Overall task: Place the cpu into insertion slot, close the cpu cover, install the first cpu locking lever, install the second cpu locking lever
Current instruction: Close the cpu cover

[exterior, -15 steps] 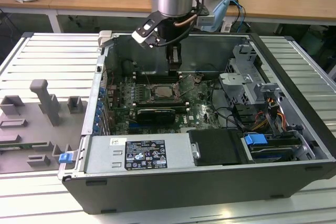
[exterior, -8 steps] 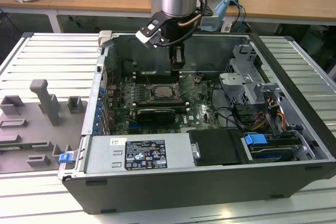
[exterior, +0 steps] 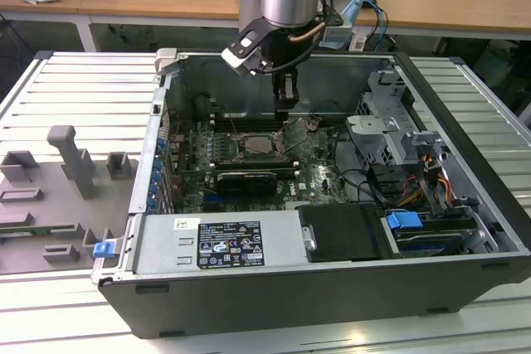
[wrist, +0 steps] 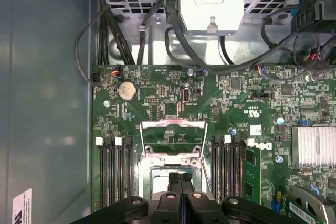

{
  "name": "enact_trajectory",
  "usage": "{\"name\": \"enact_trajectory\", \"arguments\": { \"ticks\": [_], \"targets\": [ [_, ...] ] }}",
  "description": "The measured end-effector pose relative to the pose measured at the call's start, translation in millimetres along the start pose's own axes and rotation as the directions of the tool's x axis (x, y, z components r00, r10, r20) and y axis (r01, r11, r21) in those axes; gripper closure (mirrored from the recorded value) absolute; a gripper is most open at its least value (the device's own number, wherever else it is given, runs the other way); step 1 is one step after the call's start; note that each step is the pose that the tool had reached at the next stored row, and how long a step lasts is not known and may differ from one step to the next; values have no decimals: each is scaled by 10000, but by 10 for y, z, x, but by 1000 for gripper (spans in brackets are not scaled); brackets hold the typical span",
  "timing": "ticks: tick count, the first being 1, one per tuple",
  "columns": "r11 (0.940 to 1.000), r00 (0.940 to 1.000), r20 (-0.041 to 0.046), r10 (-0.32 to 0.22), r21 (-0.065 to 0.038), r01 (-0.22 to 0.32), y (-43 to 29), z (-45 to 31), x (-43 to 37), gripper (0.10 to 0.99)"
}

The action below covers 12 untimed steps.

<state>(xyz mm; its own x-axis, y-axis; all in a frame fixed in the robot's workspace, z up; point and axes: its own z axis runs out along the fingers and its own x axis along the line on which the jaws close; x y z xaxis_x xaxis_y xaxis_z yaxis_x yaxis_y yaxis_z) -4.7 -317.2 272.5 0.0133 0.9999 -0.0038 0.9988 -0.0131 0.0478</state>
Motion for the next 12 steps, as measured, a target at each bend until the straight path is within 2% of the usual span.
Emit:
{"name": "enact_trajectory", "arguments": {
  "ticks": [12],
  "targets": [
    [10000,10000,1,-1,49,1,126,6,2,980]
  ]
}}
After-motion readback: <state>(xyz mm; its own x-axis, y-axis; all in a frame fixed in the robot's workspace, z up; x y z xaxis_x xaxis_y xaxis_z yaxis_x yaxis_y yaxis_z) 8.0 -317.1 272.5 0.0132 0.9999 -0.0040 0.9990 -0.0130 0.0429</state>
